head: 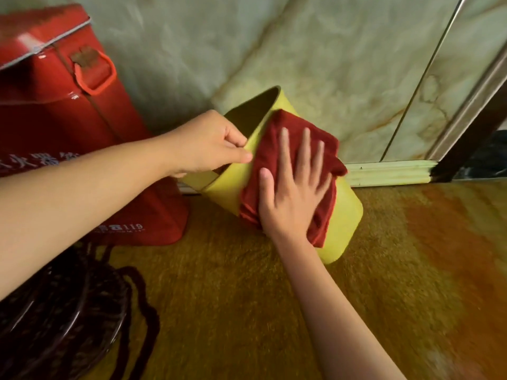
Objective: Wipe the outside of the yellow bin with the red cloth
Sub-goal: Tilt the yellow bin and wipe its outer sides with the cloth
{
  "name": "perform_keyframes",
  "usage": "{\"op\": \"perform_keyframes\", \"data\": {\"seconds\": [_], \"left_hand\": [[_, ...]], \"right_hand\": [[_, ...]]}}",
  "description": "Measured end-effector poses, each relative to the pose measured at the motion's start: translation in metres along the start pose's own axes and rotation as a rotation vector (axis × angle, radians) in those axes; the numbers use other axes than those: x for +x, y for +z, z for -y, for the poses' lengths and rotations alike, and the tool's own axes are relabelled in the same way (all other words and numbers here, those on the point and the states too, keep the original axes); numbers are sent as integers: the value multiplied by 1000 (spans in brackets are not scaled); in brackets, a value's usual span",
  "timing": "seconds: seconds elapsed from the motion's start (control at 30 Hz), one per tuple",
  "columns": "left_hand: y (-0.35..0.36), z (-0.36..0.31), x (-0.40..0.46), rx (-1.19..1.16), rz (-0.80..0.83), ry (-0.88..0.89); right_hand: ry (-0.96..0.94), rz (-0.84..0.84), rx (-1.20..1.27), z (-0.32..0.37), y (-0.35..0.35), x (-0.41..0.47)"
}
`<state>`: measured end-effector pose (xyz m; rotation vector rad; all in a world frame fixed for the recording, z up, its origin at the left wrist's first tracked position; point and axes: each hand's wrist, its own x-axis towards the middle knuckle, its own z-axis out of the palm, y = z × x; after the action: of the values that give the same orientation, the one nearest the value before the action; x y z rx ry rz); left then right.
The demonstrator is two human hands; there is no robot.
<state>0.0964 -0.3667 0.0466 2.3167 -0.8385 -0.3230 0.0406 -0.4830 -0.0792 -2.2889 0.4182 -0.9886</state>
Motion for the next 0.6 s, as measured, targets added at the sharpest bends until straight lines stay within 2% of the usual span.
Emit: {"op": "perform_keyframes", "data": {"seconds": [0.07, 0.1, 0.23, 0.27, 0.33, 0.5, 0.6], "left_hand": [[-5, 5, 1, -17, -38, -44], [-8, 9, 1, -52, -46, -82], [-10, 19, 1, -218, -60, -195], [-9, 17, 4, -222, -72, -198], [-9, 13, 9, -192, -97, -195], [-19, 0, 0, -78, -43, -114], [-30, -9, -2, -13, -40, -57]], "right_hand": [[-69, 73, -9, -8, 5, 3], [-42, 99, -14, -22, 4, -1], [436, 173, 84, -87, -3, -27], [495, 176, 101, -90, -4, -28], [435, 185, 82, -72, -4, -22], [-46, 187, 163, 7, -3, 12], [-88, 224, 254, 7, -12, 29]]}}
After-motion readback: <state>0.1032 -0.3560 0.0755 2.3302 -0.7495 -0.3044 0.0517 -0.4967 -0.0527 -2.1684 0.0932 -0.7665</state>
